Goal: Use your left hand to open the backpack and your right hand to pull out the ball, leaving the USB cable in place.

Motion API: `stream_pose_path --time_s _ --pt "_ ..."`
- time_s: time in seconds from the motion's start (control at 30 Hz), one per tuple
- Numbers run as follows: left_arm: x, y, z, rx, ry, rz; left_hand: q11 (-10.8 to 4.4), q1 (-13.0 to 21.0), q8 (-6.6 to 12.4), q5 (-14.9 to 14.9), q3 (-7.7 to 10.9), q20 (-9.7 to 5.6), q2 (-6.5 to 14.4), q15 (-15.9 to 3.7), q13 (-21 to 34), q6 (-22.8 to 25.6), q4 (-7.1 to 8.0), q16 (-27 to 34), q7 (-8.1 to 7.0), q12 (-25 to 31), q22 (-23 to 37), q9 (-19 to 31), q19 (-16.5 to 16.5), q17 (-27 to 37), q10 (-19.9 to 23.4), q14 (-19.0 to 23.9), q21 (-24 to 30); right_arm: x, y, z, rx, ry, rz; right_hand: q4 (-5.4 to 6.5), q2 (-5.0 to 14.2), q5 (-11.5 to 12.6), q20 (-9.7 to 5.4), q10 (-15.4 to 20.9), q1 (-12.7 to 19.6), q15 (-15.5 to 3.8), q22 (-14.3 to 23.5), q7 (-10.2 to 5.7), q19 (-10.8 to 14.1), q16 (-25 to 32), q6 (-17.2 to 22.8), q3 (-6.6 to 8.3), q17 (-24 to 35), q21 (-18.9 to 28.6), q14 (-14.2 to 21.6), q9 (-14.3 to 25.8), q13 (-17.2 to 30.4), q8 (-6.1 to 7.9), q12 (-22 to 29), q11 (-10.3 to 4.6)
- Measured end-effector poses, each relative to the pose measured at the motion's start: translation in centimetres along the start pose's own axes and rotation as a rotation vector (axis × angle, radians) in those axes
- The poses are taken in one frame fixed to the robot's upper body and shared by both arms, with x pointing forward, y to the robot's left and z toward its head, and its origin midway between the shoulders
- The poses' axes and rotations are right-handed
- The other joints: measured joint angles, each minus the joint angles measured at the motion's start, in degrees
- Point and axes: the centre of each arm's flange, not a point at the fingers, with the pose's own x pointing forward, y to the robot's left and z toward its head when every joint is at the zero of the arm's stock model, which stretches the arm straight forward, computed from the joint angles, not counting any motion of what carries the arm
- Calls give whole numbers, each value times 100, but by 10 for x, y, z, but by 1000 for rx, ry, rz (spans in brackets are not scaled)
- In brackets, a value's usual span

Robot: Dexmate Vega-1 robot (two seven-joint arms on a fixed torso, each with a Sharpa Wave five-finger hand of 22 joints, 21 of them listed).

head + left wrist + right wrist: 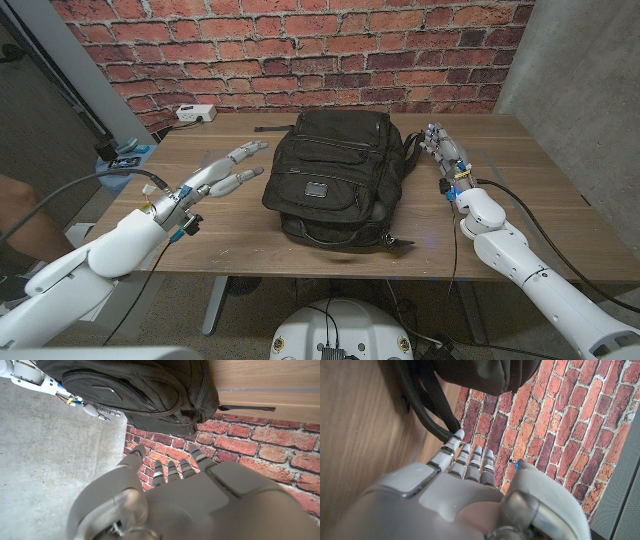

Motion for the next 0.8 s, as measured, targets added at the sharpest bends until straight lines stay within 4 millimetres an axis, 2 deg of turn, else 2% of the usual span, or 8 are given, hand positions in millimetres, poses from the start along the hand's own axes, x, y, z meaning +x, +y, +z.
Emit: stream_pose_path --time_s 0.23,0.6,0.67,0.73,0.8 --pt "-7 -2 3 82 -35 37 -19 30 0 0 -25 0 -30 -21 27 -73 -25 0 -72 28 27 0 0 -1 -19 -21 0 -4 -1 1 6 -6 -10 -1 0 -22 0 0 0 0 0 0 0 0 0 46 0 0 0 0 0 0 0 0" --pt "-22 -11 8 185 -59 95 -51 66 0 0 -52 -62 -66 -22 53 -133 -57 0 -71 67 27 27 61 -1 14 -19 0 -12 -7 1 20 -14 -28 -2 0 -26 0 0 0 0 0 0 0 0 0 46 1 0 0 0 0 0 0 0" --pt "-25 -13 11 206 -64 104 -92 90 14 0 -4 -46 -91 -51 53 -129 -107 44 -75 91 27 27 122 -1 56 65 10 -14 -8 1 22 -15 -31 -25 0 -66 0 0 0 0 0 0 0 0 0 70 1 0 0 0 0 0 0 0" --pt "-29 -15 12 224 -68 114 -148 168 84 0 20 -52 -169 -73 73 -38 -191 57 -166 133 27 27 196 -1 124 179 45 -16 -9 0 24 -15 -34 -25 0 -66 0 0 0 0 0 0 -1 0 0 70 1 0 0 0 0 0 0 0" --pt "-32 -17 14 237 -70 122 -157 221 88 0 54 -59 -221 -91 79 -8 -225 89 -195 133 26 27 246 -1 185 221 48 -18 -10 -1 26 -15 -36 -24 0 -66 0 0 0 0 0 0 -1 0 0 71 1 0 0 0 0 0 0 0"
